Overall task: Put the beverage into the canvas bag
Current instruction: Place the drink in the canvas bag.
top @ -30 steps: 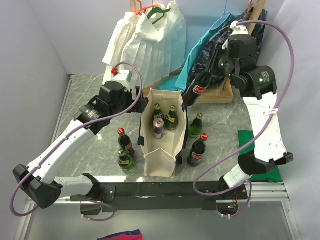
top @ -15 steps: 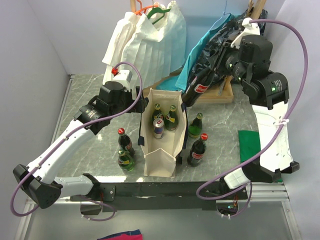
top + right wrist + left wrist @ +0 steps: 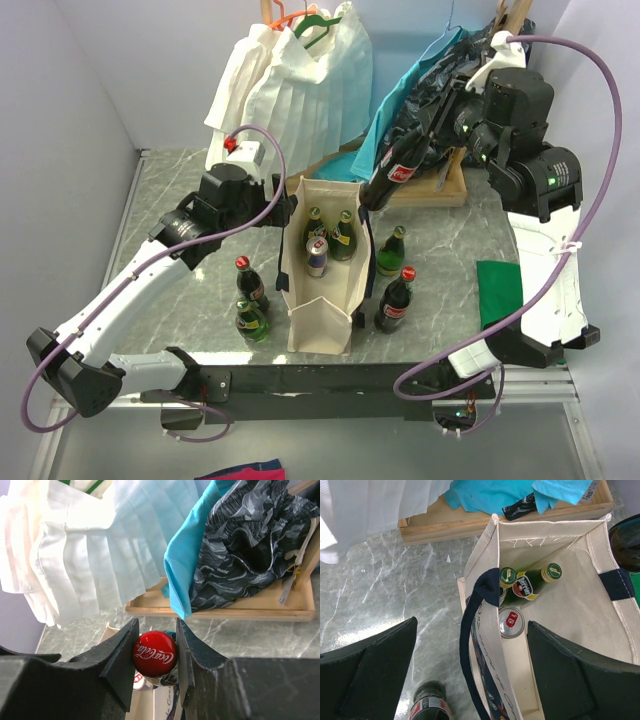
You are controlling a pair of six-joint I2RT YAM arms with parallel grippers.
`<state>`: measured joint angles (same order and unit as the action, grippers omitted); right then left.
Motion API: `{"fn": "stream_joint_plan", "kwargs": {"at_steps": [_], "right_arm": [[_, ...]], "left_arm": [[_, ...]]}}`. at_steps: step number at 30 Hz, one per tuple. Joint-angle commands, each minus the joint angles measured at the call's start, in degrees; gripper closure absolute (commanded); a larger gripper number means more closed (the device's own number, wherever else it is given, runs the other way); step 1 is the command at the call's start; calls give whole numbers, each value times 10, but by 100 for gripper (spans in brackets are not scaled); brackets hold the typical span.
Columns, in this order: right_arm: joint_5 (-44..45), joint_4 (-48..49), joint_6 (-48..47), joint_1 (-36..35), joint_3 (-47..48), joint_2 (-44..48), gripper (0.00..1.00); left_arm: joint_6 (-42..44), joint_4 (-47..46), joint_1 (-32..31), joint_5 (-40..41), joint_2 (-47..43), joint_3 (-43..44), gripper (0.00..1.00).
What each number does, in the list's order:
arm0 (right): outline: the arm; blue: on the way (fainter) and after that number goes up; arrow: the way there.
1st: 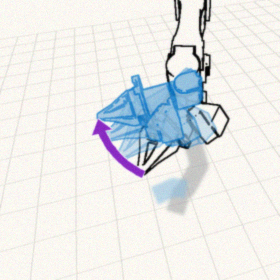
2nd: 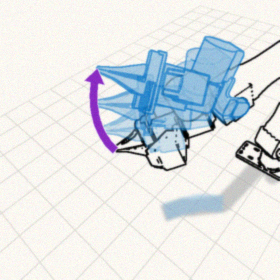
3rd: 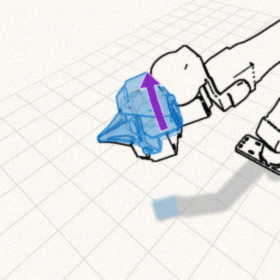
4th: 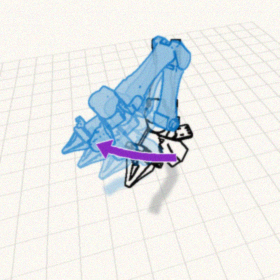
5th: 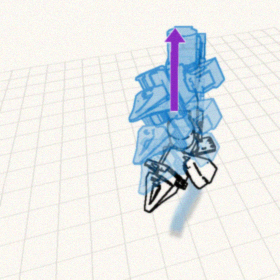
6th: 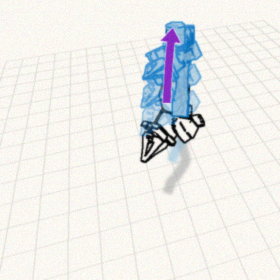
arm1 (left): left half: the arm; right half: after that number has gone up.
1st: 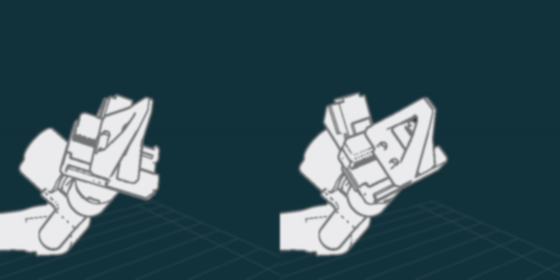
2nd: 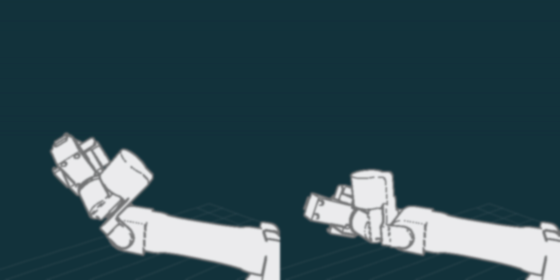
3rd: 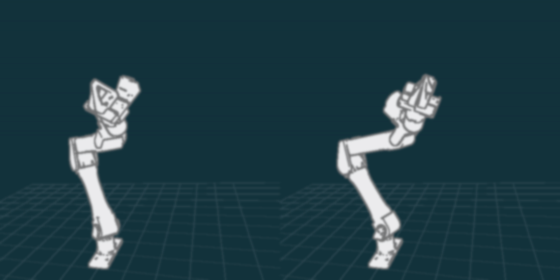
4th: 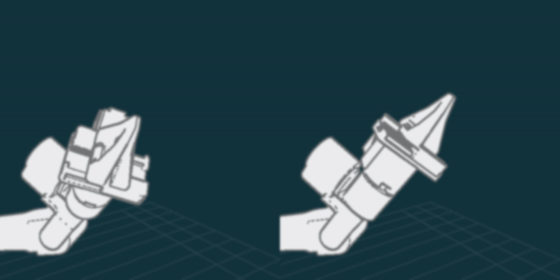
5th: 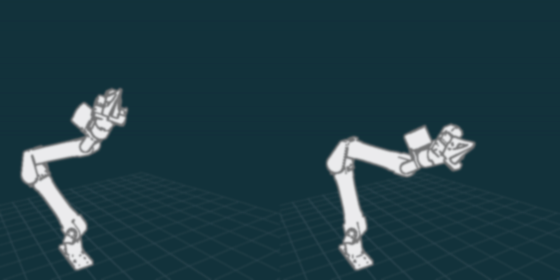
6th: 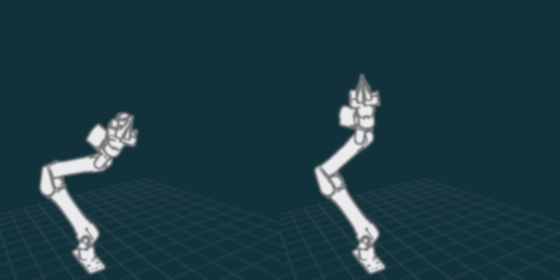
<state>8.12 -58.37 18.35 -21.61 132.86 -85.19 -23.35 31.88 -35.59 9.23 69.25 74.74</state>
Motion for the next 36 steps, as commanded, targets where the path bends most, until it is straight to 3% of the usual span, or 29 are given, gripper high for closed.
{"fn": "stream_joint_plan", "kwargs": {"at_steps": [1,14,27,36], "right_arm": [[-17,200,39,-3,55,60,100],[-79,215,60,-3,67,57,100],[-118,186,61,-14,22,52,100],[19,150,-12,-122,-11,52,100]], "left_arm": [[4,-23,2,-7,-5,-3,4],[2,-26,2,-9,-4,-6,4],[2,-23,2,-5,-2,-7,4],[4,-23,2,1,0,-11,4]]}}
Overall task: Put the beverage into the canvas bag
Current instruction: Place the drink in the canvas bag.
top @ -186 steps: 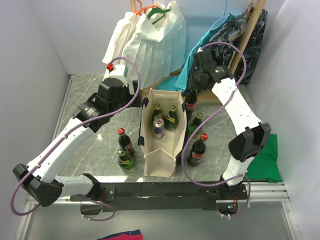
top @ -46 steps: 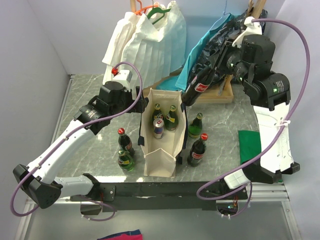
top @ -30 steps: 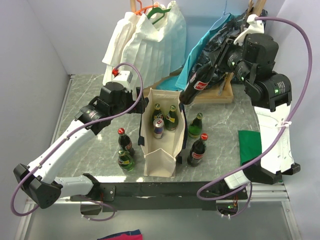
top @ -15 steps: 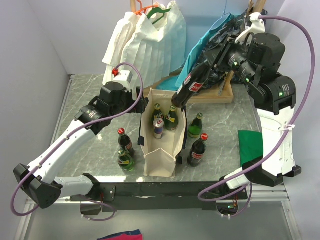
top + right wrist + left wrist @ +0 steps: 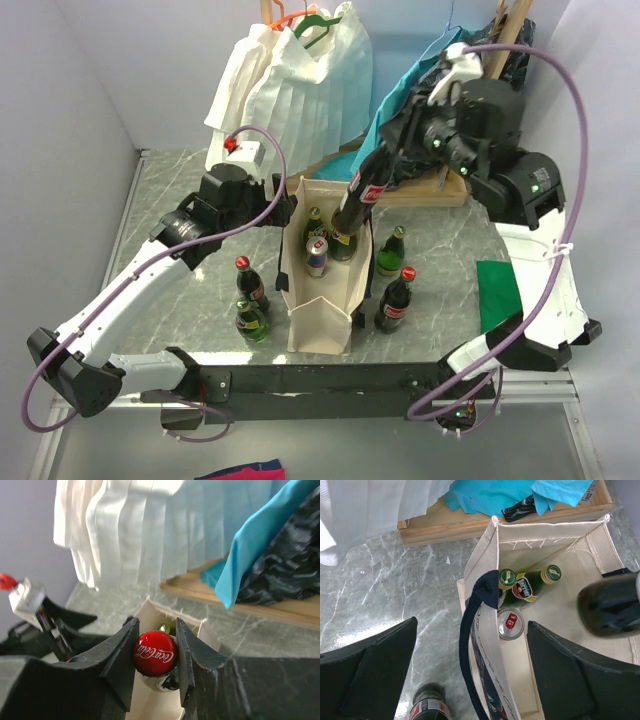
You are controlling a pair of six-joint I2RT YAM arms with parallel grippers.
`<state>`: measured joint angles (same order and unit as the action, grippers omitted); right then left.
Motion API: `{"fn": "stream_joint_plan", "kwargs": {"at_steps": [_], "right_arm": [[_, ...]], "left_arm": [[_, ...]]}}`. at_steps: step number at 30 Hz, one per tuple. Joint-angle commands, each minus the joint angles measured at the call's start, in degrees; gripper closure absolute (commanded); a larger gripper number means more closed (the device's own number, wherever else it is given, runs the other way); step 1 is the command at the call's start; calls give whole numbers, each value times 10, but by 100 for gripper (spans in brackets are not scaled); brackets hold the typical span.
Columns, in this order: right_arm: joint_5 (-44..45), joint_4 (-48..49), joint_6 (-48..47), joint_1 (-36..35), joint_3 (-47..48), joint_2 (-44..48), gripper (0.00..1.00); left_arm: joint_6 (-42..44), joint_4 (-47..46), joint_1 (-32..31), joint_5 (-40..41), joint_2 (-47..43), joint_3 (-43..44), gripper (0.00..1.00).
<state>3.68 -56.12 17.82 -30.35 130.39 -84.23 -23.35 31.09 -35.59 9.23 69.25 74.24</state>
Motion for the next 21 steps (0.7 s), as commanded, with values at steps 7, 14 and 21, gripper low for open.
{"fn": "stream_joint_plan", "kwargs": {"at_steps": [7,14,21], "right_arm": [[123,125,-24,-69,-26,53,100],[204,151,-34,-112,-105,77,100],[238,170,-45,-131,-137,80,100]], "left_arm": [[2,-17,2,-1,-1,-11,4],[2,-22,2,-2,-3,-16,4],[21,-23,2,0,5,3,4]]}}
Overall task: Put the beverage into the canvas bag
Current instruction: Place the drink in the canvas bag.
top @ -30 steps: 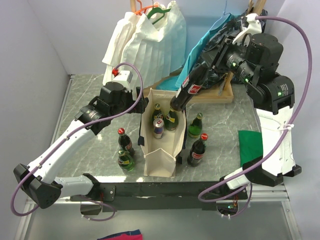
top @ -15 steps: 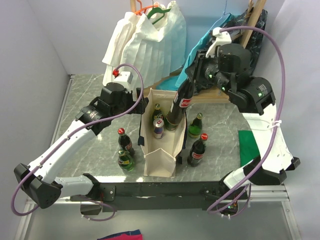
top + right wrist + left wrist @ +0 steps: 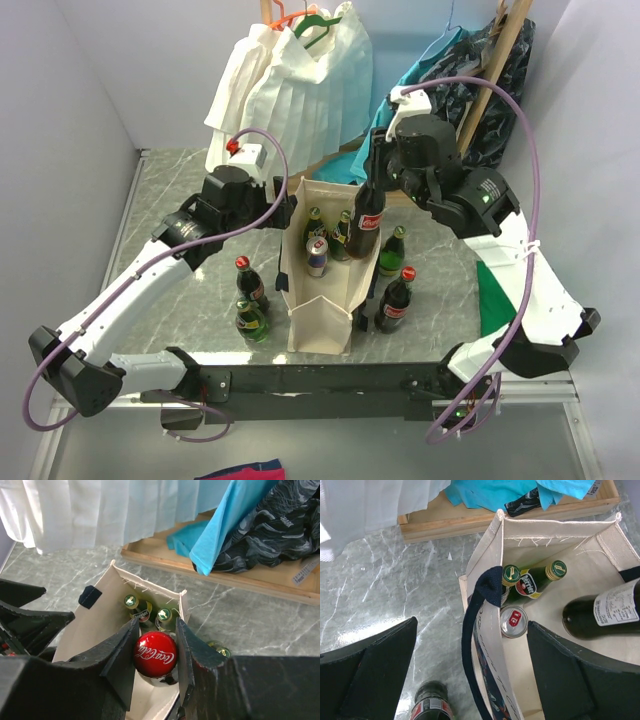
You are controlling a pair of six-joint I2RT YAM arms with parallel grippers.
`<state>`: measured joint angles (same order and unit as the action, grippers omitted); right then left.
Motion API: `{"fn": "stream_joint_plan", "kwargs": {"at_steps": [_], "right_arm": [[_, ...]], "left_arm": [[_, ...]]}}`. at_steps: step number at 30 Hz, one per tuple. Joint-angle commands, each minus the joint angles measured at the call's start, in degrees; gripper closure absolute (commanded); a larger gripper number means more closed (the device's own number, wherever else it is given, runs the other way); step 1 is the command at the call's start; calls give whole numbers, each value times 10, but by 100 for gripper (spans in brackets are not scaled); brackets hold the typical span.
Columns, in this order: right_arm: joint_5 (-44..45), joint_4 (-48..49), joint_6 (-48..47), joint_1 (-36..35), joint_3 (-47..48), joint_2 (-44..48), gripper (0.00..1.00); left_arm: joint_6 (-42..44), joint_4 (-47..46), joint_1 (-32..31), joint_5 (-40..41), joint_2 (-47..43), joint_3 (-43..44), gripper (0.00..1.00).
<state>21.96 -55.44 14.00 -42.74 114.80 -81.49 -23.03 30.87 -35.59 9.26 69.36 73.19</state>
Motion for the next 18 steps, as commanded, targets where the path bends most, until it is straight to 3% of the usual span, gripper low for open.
{"fn": "stream_joint_plan", "kwargs": {"at_steps": [1,18], "right_arm": [[56,168,-8,-9,15,53,100],[67,234,-29,-32,-46,61,100]], "left_arm": [[20,-26,2,0,2,13,4],[40,-129,2,-58,-17,25,4]]}}
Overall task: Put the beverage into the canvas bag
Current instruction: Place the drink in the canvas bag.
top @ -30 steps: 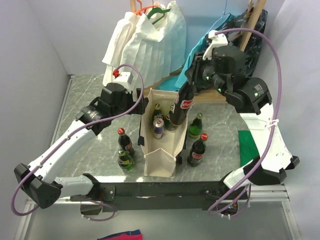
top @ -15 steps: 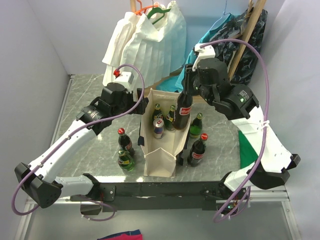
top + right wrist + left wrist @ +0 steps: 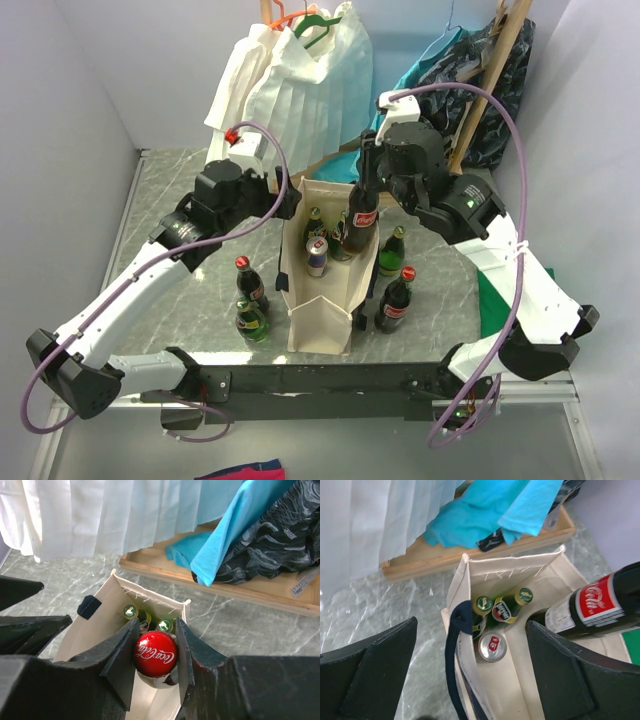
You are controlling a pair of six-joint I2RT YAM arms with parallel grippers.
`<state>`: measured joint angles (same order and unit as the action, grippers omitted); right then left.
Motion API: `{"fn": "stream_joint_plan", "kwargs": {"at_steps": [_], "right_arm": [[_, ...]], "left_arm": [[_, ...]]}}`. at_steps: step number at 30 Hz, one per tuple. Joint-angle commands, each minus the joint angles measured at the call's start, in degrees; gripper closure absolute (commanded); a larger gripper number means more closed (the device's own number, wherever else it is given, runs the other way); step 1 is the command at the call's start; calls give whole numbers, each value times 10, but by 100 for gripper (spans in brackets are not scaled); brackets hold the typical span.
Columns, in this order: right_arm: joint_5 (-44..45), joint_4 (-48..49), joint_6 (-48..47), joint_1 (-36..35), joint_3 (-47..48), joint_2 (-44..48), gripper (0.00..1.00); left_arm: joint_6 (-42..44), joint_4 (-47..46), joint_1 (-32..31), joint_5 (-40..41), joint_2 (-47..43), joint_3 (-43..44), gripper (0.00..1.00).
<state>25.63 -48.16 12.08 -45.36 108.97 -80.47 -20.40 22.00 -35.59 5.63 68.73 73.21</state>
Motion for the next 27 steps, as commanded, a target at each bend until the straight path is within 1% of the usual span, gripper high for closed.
{"fn": "stream_joint_plan", "kwargs": {"at_steps": [1,6,11,14,15,19,27], "right_arm": [[32,162,-10,-7,12,51,100],[36,157,-8,-10,9,46,100],[41,181,-4,-12,-22,58,100],[42,176,-1,-15,-20,51,100],[42,177,-1,-16,-24,51,100],[52,200,-6,-17,-39,55,100],[62,229,-3,-17,-81,67,100]], "left_arm": [[15,-39,2,-22,-8,28,4],[15,-48,2,-22,-3,32,4],[15,-60,2,-8,6,33,4],[16,-82,2,0,6,19,4],[16,-104,2,1,5,15,4],[14,-131,2,2,17,7,4],[14,-140,2,-25,51,17,4]]}}
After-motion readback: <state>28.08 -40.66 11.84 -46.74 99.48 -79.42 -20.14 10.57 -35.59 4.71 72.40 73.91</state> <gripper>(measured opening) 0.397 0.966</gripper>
